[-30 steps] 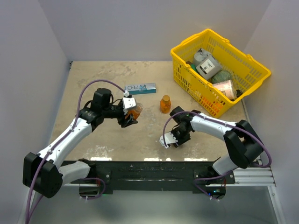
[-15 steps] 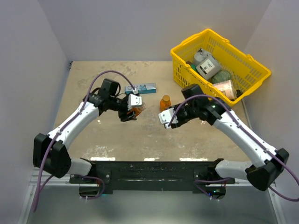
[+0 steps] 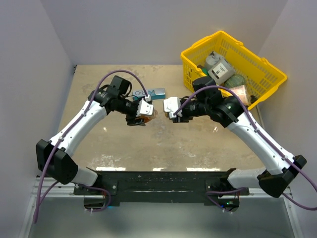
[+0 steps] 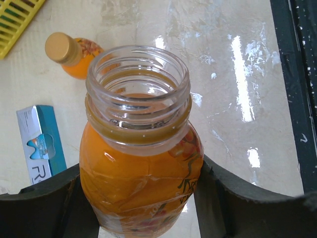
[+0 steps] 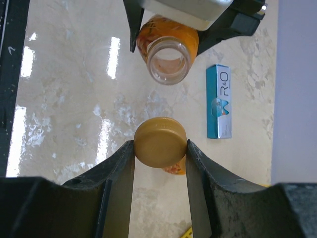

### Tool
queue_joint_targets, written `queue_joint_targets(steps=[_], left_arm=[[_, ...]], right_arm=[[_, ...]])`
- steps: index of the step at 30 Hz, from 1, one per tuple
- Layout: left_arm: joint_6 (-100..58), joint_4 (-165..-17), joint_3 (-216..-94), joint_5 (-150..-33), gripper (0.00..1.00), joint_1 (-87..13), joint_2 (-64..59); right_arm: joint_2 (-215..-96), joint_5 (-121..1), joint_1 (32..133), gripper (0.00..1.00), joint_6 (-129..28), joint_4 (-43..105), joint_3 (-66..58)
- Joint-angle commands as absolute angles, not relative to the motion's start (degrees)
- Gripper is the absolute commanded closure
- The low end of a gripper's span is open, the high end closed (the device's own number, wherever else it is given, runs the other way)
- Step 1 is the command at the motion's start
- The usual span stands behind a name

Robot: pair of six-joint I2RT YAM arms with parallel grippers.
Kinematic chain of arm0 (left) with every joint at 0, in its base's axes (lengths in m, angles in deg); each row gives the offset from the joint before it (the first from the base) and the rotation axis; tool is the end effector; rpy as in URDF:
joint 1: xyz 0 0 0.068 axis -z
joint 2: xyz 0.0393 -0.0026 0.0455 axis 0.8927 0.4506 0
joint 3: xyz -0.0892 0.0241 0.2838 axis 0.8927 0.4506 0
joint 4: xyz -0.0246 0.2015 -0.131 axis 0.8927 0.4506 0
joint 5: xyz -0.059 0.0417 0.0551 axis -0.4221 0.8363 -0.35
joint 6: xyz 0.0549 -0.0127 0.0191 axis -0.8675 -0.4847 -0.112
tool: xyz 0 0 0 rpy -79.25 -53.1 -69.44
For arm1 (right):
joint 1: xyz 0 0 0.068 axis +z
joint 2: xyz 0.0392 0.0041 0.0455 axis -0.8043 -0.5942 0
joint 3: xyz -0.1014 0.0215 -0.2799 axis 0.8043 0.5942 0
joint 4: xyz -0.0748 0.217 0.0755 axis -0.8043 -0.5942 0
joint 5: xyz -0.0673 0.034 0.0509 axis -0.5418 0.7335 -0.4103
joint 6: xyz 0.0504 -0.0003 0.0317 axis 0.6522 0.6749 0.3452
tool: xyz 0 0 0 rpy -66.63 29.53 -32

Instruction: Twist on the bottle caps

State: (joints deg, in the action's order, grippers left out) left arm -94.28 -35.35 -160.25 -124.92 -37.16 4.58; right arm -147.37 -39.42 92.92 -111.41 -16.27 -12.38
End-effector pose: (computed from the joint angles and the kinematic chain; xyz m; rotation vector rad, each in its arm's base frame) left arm 0.2251 -0.1424 0.3513 1.7938 1.5142 -0.6497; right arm 0.1664 0.1634 0.4248 -1.7394 1.2748 0.4019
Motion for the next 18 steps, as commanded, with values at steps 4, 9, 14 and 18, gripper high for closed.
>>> queue_joint_targets(steps=[4, 9, 14, 18], left_arm=[[-96.5, -32.44, -165.17, -125.76, 1.0, -33.6, 5.32], [-95.36, -33.41, -165.52, -125.67, 1.0, -32.2, 5.14], [-95.1, -33.76, -166.05, -125.06, 1.0, -31.67, 5.14], [-94.31, -34.28, -166.23, -125.41, 1.0, -31.58, 5.14]], right_arm=[[-149.22, -38.4, 96.43, 0.72, -109.11, -14.14, -17.41], [-149.92, -38.32, 97.58, 0.71, -108.76, -13.79, -17.41], [-150.8, -38.75, 99.33, 0.7, -108.76, -13.09, -17.32], [-150.98, -41.47, 100.92, 0.71, -108.58, -11.33, -16.18]])
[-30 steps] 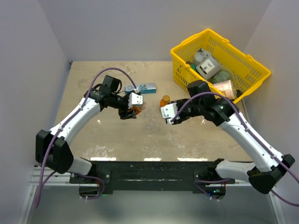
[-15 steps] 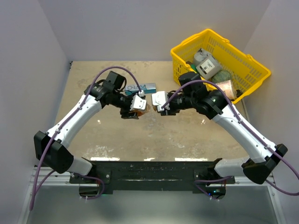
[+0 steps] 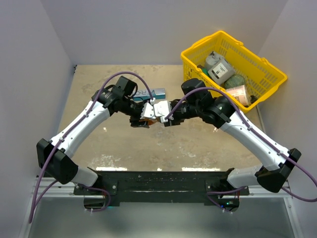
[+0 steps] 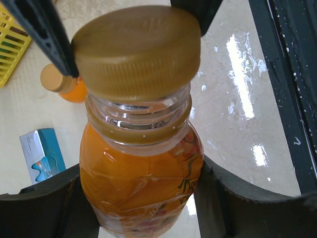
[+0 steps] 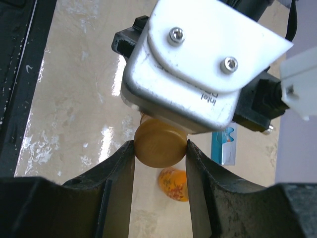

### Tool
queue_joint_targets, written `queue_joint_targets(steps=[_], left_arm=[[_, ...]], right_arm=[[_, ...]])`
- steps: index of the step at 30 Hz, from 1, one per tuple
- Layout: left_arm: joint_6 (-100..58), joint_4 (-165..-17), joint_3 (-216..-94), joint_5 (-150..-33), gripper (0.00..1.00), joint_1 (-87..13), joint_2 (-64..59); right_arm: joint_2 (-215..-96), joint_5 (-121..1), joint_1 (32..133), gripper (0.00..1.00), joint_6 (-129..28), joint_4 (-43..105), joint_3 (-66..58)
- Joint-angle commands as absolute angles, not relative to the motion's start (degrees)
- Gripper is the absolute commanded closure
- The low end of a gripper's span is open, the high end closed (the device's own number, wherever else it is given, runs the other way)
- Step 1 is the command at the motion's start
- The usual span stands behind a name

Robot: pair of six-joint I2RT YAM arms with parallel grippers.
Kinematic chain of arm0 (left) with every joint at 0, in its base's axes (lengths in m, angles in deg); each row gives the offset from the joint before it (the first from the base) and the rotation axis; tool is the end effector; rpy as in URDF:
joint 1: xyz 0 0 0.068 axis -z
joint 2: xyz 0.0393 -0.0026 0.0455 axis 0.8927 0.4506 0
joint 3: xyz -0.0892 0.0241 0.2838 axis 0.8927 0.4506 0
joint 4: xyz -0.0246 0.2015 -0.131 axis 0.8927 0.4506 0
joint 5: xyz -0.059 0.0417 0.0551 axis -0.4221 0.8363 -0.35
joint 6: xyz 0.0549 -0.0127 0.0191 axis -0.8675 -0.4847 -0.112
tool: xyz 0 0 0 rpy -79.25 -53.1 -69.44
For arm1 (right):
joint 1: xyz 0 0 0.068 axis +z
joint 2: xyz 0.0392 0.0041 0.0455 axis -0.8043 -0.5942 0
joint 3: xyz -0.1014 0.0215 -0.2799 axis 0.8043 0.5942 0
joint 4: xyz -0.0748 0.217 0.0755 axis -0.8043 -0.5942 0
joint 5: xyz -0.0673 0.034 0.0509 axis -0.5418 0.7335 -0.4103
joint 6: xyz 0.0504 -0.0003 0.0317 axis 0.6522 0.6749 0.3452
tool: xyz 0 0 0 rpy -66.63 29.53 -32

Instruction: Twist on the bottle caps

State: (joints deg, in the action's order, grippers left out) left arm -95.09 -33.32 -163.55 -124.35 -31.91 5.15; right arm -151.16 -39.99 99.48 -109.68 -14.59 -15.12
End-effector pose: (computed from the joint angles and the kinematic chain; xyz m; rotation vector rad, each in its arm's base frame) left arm 0.2130 -0.1631 0.3629 1.8780 1.4197 -0.6689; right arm 0.1618 0.1964 0.4269 -1.7939 1.2043 0.4711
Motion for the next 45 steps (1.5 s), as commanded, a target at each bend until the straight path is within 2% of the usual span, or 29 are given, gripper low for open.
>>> queue_joint_targets(steps=[1, 22, 27, 45], left_arm=[[-94.04, -34.55, -166.31, -125.5, 1.0, -31.67, 5.14], [-90.62, -36.66, -165.52, -126.9, 1.0, -31.67, 4.26], [-88.42, -37.88, -165.0, -128.4, 1.0, -31.67, 3.74], [-86.05, -40.08, -163.94, -128.22, 1.0, -31.67, 1.01]], right_arm=[[-151.07, -42.09, 101.36, 0.71, -108.49, -11.07, -15.92], [-150.19, -49.21, 105.75, 0.73, -116.32, -12.3, -10.56], [-148.61, -50.0, 105.67, 0.76, -110.44, -7.3, -8.36], [-146.23, -44.91, 102.15, 0.75, -96.12, -3.07, -6.16]])
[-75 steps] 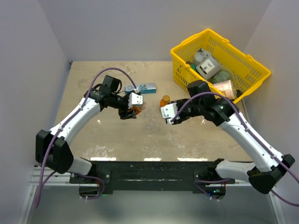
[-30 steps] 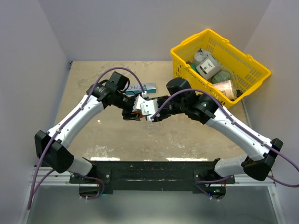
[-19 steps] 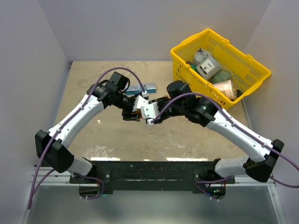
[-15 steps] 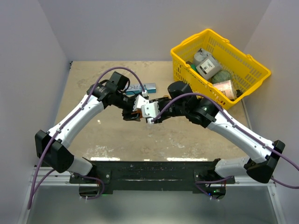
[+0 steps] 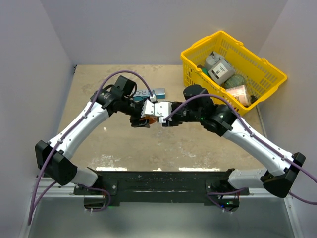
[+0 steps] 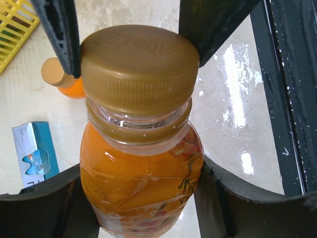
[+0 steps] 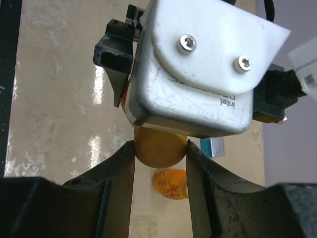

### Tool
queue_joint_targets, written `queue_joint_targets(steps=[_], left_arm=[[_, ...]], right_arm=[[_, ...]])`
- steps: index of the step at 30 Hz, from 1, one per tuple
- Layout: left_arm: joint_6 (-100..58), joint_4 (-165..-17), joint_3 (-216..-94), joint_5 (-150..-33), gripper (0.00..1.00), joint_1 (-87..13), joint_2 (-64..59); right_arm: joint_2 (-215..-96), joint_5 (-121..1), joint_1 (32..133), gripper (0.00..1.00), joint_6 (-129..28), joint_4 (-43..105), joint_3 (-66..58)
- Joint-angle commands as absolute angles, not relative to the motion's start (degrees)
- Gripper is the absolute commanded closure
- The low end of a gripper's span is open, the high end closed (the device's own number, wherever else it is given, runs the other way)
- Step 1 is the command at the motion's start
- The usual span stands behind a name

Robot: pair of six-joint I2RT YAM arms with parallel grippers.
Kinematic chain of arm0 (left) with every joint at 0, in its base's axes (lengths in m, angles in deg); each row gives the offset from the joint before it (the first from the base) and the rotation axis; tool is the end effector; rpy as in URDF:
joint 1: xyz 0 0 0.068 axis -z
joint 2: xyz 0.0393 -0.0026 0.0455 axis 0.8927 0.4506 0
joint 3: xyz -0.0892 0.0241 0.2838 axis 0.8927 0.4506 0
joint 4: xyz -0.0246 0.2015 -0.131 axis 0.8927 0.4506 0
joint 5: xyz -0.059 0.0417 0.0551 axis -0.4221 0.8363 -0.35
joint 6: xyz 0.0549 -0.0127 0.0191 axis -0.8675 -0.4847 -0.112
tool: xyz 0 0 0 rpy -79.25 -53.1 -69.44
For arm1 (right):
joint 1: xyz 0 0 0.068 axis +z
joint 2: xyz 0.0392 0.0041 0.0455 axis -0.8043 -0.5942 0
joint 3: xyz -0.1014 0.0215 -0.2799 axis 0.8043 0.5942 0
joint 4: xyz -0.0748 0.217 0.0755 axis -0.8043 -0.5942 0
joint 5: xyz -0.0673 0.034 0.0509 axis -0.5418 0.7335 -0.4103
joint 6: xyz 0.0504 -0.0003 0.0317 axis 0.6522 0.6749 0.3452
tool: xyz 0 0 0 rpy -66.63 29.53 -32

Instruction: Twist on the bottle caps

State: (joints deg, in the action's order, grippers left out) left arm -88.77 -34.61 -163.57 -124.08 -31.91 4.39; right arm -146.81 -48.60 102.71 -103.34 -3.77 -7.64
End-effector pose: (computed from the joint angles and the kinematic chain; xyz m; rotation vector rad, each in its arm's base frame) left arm 0.2120 -0.1623 0.3675 1.7994 1.5033 -0.6975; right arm 0.1512 0.1969 0.4208 -1.6517 1.2373 0.3827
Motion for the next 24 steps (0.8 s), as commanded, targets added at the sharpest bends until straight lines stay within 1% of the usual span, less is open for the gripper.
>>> queue_joint_targets(steps=[1, 7, 14, 18, 24], left_arm=[[-85.78, -40.09, -163.94, -128.31, 1.0, -31.67, 1.01], [-85.52, -40.26, -164.99, -127.7, 1.0, -31.67, 1.36], [-84.29, -42.19, -166.57, -123.93, 1.0, -31.49, 1.88], [-84.55, -42.81, -168.77, -120.84, 1.0, -31.23, 2.15], [-83.68, -46.57, -167.99, -120.84, 1.0, -31.23, 0.31]], right_arm=[[-146.23, -44.47, 102.15, 0.75, -95.67, -2.89, -5.81], [-147.11, -43.24, 102.15, 0.74, -94.61, -2.19, -5.36], [-149.22, -42.27, 102.15, 0.74, -91.71, -1.49, -6.95], [-150.19, -42.88, 102.15, 0.74, -87.59, 0.71, -6.42], [-150.45, -42.54, 102.06, 0.76, -77.84, 7.12, -4.58]])
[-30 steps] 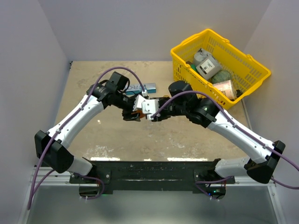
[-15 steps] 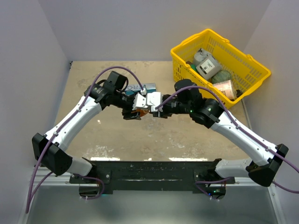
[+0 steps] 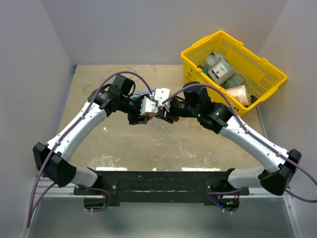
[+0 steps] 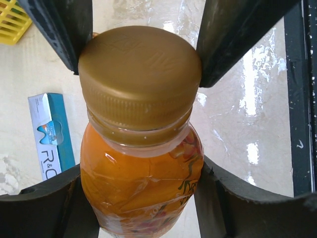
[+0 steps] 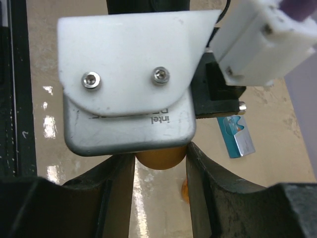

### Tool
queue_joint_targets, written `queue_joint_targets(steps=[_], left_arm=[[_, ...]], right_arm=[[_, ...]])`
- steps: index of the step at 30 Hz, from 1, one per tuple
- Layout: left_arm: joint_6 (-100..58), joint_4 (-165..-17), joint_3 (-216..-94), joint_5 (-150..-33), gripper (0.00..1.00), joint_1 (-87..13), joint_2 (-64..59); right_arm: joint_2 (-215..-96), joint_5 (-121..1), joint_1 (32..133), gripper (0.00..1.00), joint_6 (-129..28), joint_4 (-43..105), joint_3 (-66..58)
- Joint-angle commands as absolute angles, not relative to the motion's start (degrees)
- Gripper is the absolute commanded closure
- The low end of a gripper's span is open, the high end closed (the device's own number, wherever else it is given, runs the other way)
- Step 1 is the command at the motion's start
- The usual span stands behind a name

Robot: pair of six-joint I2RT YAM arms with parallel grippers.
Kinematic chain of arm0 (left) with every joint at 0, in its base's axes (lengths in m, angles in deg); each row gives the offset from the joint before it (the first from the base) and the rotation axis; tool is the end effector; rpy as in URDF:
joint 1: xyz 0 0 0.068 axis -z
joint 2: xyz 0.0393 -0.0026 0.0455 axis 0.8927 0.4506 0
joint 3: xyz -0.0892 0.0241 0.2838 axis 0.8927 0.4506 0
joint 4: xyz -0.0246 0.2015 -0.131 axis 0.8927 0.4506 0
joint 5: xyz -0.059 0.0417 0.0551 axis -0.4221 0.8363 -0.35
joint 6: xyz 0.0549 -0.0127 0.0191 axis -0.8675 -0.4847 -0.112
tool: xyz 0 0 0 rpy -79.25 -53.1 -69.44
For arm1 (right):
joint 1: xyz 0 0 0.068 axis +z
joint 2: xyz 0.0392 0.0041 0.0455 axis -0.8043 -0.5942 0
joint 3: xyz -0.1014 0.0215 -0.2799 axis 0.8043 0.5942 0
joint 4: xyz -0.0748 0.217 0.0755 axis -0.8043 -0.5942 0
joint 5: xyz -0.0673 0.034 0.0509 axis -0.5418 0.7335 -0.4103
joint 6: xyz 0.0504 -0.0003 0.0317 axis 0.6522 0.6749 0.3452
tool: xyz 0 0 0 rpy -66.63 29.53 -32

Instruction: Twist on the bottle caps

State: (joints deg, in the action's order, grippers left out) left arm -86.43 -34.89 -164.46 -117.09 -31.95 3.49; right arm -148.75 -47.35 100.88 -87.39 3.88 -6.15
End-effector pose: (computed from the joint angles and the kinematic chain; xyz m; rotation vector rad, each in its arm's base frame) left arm 0.2132 -0.1579 0.3734 1.7637 1.5831 -0.5575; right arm 0.1687 0.2055 0.4184 -1.4270 1.4186 0.5516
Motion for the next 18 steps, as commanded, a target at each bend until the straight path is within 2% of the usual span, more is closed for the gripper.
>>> queue_joint_targets(steps=[1, 10, 18], left_arm=[[-83.32, -47.37, -167.64, -120.49, 1.0, -31.23, -0.56], [-83.06, -53.53, -162.18, -117.77, 1.0, -31.23, -5.14], [-82.17, -52.23, -166.13, -116.27, 1.0, -31.05, -3.21]], right_arm=[[-150.45, -42.62, 102.06, 0.76, -77.12, 7.13, -4.92], [-151.42, -38.05, 98.81, 0.76, -69.74, 9.77, -6.94], [-152.74, -38.93, 98.28, 0.76, -66.22, 10.21, -7.3]])
